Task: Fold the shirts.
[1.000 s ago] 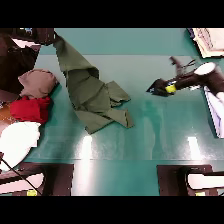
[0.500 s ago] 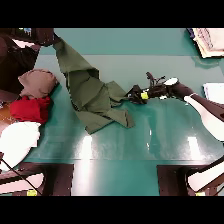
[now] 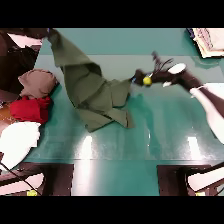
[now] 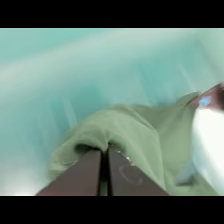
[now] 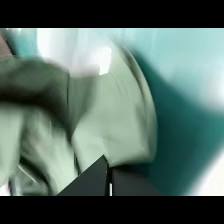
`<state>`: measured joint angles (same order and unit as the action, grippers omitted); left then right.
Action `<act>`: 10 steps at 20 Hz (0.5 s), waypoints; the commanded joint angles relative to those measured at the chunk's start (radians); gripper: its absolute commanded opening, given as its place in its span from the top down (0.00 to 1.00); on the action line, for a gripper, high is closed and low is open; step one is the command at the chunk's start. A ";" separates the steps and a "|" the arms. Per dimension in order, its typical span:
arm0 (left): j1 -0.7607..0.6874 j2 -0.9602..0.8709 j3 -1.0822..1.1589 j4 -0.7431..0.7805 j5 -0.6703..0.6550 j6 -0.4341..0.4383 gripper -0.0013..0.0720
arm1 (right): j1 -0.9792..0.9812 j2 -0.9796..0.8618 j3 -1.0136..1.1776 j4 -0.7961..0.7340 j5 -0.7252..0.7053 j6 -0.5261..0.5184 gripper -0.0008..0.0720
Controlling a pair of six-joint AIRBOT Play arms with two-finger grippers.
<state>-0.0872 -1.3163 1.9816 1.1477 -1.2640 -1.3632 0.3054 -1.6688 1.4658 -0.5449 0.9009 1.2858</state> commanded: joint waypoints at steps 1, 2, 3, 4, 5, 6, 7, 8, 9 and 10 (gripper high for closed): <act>0.000 0.058 0.121 -0.003 0.047 -0.003 0.95 | -0.142 0.185 0.180 -0.145 -0.008 -0.001 0.97; 0.000 0.098 0.122 -0.006 0.091 -0.003 0.95 | -0.193 0.249 0.236 -0.174 -0.006 0.000 0.97; 0.000 0.135 0.122 -0.006 0.123 -0.003 0.95 | -0.238 0.303 0.287 -0.194 -0.002 0.000 0.97; 0.000 0.172 0.122 -0.006 0.151 -0.002 0.95 | -0.286 0.358 0.341 -0.203 0.009 0.000 0.97; 0.000 0.213 0.122 -0.006 0.178 -0.002 0.95 | -0.325 0.406 0.388 -0.220 0.025 0.000 0.97; 0.000 0.253 0.122 -0.007 0.203 -0.002 0.95 | -0.363 0.455 0.433 -0.240 0.042 0.000 0.97; 0.000 0.288 0.122 -0.007 0.225 -0.002 0.95 | -0.394 0.499 0.472 -0.270 0.057 0.000 0.97; 0.000 0.324 0.122 -0.011 0.246 -0.002 0.95 | -0.421 0.541 0.512 -0.303 0.072 0.000 0.97; 0.000 0.356 0.122 -0.013 0.265 -0.002 0.95 | -0.443 0.581 0.539 -0.331 0.072 0.000 0.97; 0.000 0.387 0.122 -0.022 0.284 -0.002 0.95 | -0.461 0.619 0.563 -0.361 0.070 0.000 0.97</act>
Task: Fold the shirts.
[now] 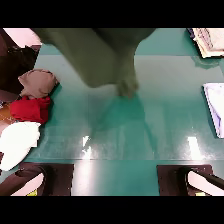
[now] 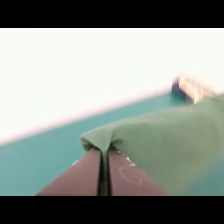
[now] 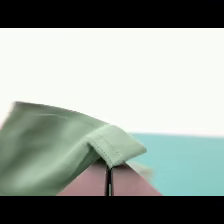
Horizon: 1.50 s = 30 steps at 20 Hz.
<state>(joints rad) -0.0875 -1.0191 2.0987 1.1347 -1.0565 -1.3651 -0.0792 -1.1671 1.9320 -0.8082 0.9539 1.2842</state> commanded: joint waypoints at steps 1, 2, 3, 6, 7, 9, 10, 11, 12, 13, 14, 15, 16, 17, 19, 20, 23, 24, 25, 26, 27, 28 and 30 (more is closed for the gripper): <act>0.001 0.116 0.005 -0.022 0.090 0.000 0.95 | -0.095 0.156 0.114 -0.128 0.009 0.002 0.97; 0.001 0.138 0.005 -0.039 0.103 0.000 0.95 | -0.116 0.194 0.117 -0.148 -0.006 0.001 0.97; 0.001 0.154 0.005 -0.060 0.111 0.000 0.95 | -0.136 0.229 0.108 -0.163 -0.025 0.002 0.97; 0.001 0.169 0.006 -0.187 0.116 0.001 0.95 | -0.222 0.314 0.046 -0.163 -0.079 0.002 0.97; 0.001 0.169 0.002 -0.230 0.107 0.001 0.95 | -0.249 0.324 0.036 -0.161 -0.077 0.002 0.97; 0.001 0.163 -0.031 -0.267 0.093 0.001 0.95 | -0.282 0.318 0.030 -0.161 -0.053 0.002 0.97; 0.001 0.160 -0.069 -0.260 0.095 0.000 0.95 | -0.284 0.293 0.040 -0.152 -0.029 0.002 0.98; 0.001 0.155 -0.123 -0.249 0.093 -0.017 0.95 | -0.275 0.258 0.064 -0.154 0.009 0.009 0.98; 0.001 0.144 -0.179 -0.240 0.083 -0.042 0.95 | -0.253 0.208 0.097 -0.153 0.059 0.024 0.98; 0.001 0.120 -0.241 -0.230 0.049 -0.053 0.95 | -0.217 0.154 0.124 -0.154 0.100 0.038 0.98; 0.001 0.086 -0.298 -0.228 0.003 -0.056 0.95 | -0.158 0.092 0.138 -0.157 0.137 0.043 0.98; 0.001 0.043 -0.361 -0.228 -0.056 -0.072 0.95 | -0.098 0.037 0.132 -0.180 0.161 0.050 0.98; 0.001 -0.003 -0.422 -0.226 -0.107 -0.072 0.95 | -0.037 -0.019 0.106 -0.233 0.182 0.084 0.98; 0.001 -0.052 -0.481 -0.224 -0.154 -0.070 0.95 | 0.024 -0.073 0.067 -0.300 0.200 0.105 0.98; 0.001 -0.168 -0.591 -0.196 -0.191 -0.068 0.95 | 0.112 -0.192 0.001 -0.410 0.243 0.129 0.98; 0.001 -0.224 -0.629 -0.180 -0.180 -0.067 0.95 | 0.143 -0.251 -0.023 -0.441 0.254 0.129 0.98; 0.001 -0.412 -0.676 -0.137 -0.074 -0.050 0.95 | 0.191 -0.420 -0.059 -0.477 0.196 0.129 0.97; 0.001 -0.464 -0.676 -0.139 -0.029 -0.033 0.95 | 0.197 -0.463 -0.058 -0.475 0.160 0.130 0.97; 0.001 -0.510 -0.676 -0.148 0.023 -0.024 0.95 | 0.198 -0.499 -0.058 -0.474 0.124 0.134 0.97; 0.001 -0.544 -0.676 -0.151 0.070 -0.022 0.95 | 0.198 -0.530 -0.058 -0.474 0.092 0.154 0.97; 0.001 -0.568 -0.676 -0.150 0.114 -0.023 0.95 | 0.197 -0.552 -0.058 -0.474 0.064 0.168 0.97; 0.001 -0.584 -0.675 -0.149 0.159 -0.023 0.95 | 0.193 -0.569 -0.058 -0.473 0.037 0.174 0.97; 0.001 -0.588 -0.670 -0.148 0.223 -0.023 0.81 | 0.177 -0.581 -0.058 -0.466 0.009 0.175 0.82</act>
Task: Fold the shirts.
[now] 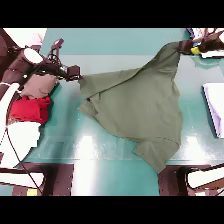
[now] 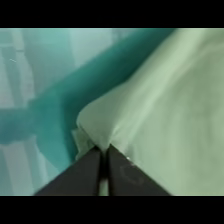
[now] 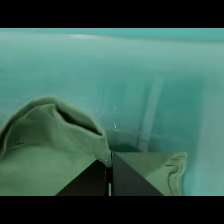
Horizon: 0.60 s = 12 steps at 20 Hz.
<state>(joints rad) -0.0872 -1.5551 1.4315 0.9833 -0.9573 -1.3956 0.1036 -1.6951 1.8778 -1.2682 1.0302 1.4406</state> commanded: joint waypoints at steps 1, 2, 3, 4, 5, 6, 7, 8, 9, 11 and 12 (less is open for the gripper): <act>0.001 -0.052 0.014 0.011 0.129 0.008 0.37 | -0.017 -0.051 -0.003 -0.005 -0.069 0.018 0.50; 0.009 -0.052 0.041 0.016 0.113 0.008 0.13 | -0.030 -0.046 -0.002 -0.005 -0.063 0.018 0.37; 0.027 -0.051 0.078 0.016 0.076 0.008 0.14 | -0.047 -0.031 -0.002 -0.005 -0.043 0.018 0.37; 0.050 -0.051 0.119 0.016 0.024 0.008 0.14 | -0.065 -0.013 -0.002 -0.006 -0.013 0.018 0.38; 0.082 -0.047 0.163 0.017 -0.044 0.008 0.14 | -0.086 0.012 -0.002 -0.005 0.036 0.018 0.38; 0.115 -0.043 0.203 0.016 -0.120 0.009 0.14 | -0.106 0.038 -0.003 -0.006 0.100 0.017 0.42; 0.152 -0.037 0.238 0.017 -0.205 0.009 0.14 | -0.127 0.066 -0.003 -0.006 0.186 0.016 0.59; 0.184 -0.029 0.255 0.016 -0.283 0.009 0.14 | -0.145 0.088 -0.003 -0.005 0.277 0.008 0.67; 0.212 -0.021 0.256 0.016 -0.363 0.010 0.14 | -0.158 0.108 -0.007 -0.005 0.379 -0.011 0.67; 0.236 -0.019 0.230 0.017 -0.511 0.017 0.14 | -0.167 0.169 -0.082 -0.006 0.483 -0.039 0.73; 0.235 -0.013 0.188 0.016 -0.525 0.021 0.14 | -0.166 0.208 -0.144 -0.005 0.484 -0.039 0.77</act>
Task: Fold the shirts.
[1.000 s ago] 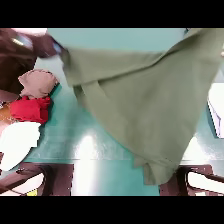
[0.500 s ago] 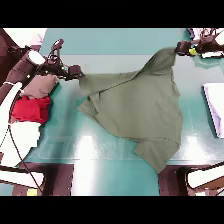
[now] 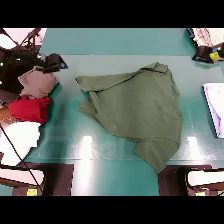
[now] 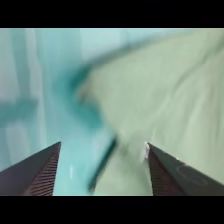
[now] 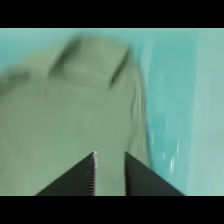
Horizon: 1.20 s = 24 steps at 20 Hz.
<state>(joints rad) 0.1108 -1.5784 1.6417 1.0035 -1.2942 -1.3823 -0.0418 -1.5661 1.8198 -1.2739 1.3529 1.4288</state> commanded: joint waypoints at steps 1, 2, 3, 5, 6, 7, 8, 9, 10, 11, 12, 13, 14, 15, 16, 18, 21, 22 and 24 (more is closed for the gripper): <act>0.027 0.015 -0.082 -0.008 -0.183 0.025 0.14 | -0.014 0.125 -0.161 0.000 0.154 -0.027 0.77; 0.015 0.015 -0.141 -0.008 -0.179 0.043 0.14 | -0.014 0.168 -0.232 0.007 0.144 -0.027 0.77; 0.000 0.014 -0.212 -0.008 -0.163 0.070 0.14 | -0.014 0.215 -0.307 0.044 0.136 -0.027 0.77; -0.029 0.012 -0.344 -0.009 -0.097 0.139 0.14 | -0.015 0.296 -0.431 0.116 0.119 -0.028 0.77; -0.043 0.012 -0.397 -0.009 -0.049 0.172 0.14 | -0.015 0.332 -0.477 0.146 0.109 -0.028 0.77; -0.056 0.012 -0.445 -0.010 0.000 0.199 0.14 | -0.014 0.366 -0.516 0.169 0.103 -0.028 0.77; -0.069 0.012 -0.475 -0.013 0.036 0.217 0.14 | -0.014 0.399 -0.550 0.192 0.097 -0.027 0.77; -0.079 0.011 -0.489 -0.019 0.055 0.232 0.14 | -0.014 0.431 -0.580 0.208 0.087 -0.027 0.77; -0.092 0.011 -0.494 -0.020 0.066 0.240 0.14 | -0.014 0.463 -0.605 0.209 0.077 -0.027 0.77; -0.105 0.011 -0.495 -0.021 0.073 0.246 0.14 | -0.014 0.490 -0.626 0.209 0.068 -0.027 0.77; -0.121 0.009 -0.495 -0.020 0.082 0.256 0.14 | -0.015 0.520 -0.648 0.209 0.053 -0.027 0.77; -0.136 0.008 -0.495 -0.020 0.092 0.257 0.14 | -0.015 0.547 -0.668 0.209 0.042 -0.027 0.77; -0.153 0.002 -0.495 -0.021 0.106 0.256 0.14 | -0.015 0.570 -0.682 0.209 0.033 -0.027 0.77; -0.170 -0.006 -0.495 -0.020 0.117 0.256 0.14 | -0.015 0.591 -0.692 0.209 0.032 -0.027 0.77; -0.184 -0.018 -0.495 -0.020 0.117 0.256 0.14 | -0.015 0.610 -0.701 0.208 0.030 -0.026 0.77; -0.194 -0.027 -0.494 -0.021 0.105 0.247 0.17 | -0.021 0.640 -0.711 0.207 0.031 -0.024 0.77; -0.187 -0.025 -0.463 -0.014 0.062 0.204 0.93 | -0.064 0.678 -0.739 0.206 0.039 -0.023 0.77; -0.185 -0.023 -0.444 -0.014 0.038 0.201 0.95 | -0.095 0.694 -0.766 0.206 0.048 -0.020 0.77; -0.185 -0.008 -0.393 0.002 -0.008 0.201 0.95 | -0.170 0.724 -0.850 0.200 0.094 0.003 0.77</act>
<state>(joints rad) -0.0734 -1.5974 1.2003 0.9966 -1.2400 -1.1664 -0.1390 -0.8841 1.0481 -1.0691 1.4044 1.4097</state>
